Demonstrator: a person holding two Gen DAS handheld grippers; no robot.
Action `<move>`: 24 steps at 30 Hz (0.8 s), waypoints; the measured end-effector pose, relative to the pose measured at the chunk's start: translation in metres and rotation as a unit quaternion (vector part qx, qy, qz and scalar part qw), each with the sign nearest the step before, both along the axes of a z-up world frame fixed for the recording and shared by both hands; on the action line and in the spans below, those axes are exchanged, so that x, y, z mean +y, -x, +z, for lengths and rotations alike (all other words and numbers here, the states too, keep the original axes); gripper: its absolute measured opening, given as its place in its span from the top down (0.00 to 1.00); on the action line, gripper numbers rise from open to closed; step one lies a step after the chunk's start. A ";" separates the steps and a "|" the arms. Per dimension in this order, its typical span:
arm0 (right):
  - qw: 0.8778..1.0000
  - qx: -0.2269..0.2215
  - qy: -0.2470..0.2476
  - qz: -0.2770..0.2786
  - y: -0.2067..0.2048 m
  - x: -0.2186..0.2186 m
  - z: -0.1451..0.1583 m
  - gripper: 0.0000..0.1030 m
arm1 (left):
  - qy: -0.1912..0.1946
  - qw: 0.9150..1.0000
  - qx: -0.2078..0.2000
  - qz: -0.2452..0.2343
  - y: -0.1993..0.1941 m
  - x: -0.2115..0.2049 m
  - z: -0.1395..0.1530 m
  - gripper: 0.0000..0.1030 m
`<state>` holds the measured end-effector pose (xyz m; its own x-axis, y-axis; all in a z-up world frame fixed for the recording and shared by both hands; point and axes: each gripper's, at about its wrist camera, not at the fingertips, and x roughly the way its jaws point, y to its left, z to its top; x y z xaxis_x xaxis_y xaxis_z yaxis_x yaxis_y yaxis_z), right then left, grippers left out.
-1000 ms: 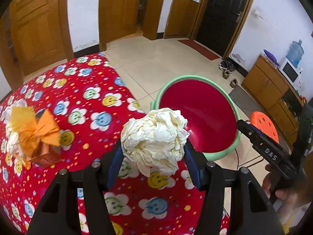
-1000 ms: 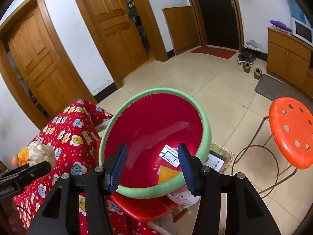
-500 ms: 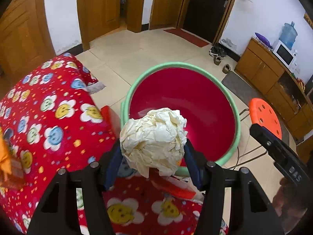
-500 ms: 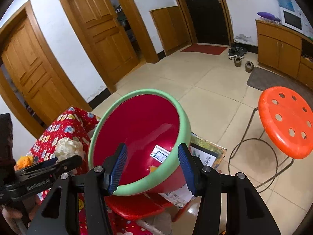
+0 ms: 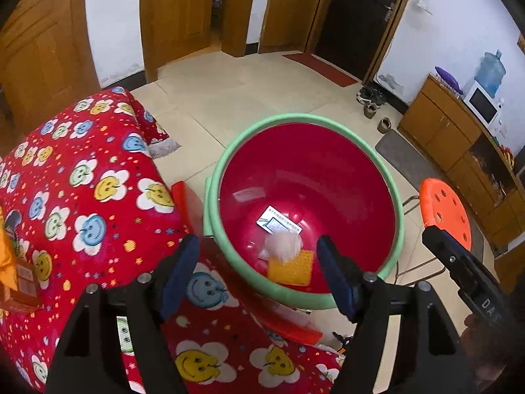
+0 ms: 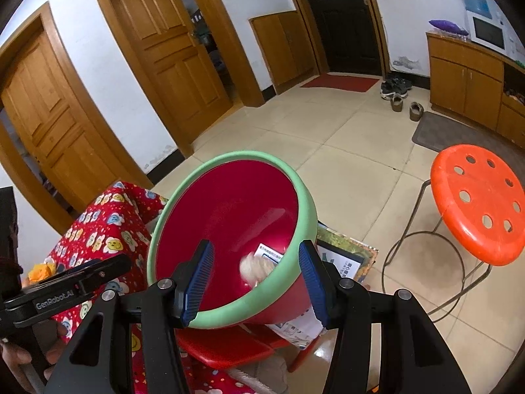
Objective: Collect trash
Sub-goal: 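Move both grippers back over the table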
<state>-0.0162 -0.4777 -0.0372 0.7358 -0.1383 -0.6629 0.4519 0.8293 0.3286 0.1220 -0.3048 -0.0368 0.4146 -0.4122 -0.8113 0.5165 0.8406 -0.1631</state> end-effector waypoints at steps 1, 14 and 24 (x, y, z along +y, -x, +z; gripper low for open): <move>1.000 -0.001 0.001 0.001 0.000 0.001 0.001 0.46 | 0.001 1.000 -0.002 0.002 0.001 0.003 0.002 0.29; 0.999 -0.009 0.000 0.036 -0.001 0.037 0.019 0.42 | 0.019 0.998 -0.015 0.053 0.022 0.064 0.030 0.29; 0.997 -0.017 0.005 0.080 -0.004 0.075 0.036 0.41 | 0.014 0.995 -0.028 0.097 0.033 0.117 0.049 0.29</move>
<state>-0.0123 -0.4032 -0.0016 0.7709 -0.0243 -0.6365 0.3031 0.8930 0.3329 0.0886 -0.1882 0.0121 0.5322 -0.3416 -0.7746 0.3539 0.9210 -0.1629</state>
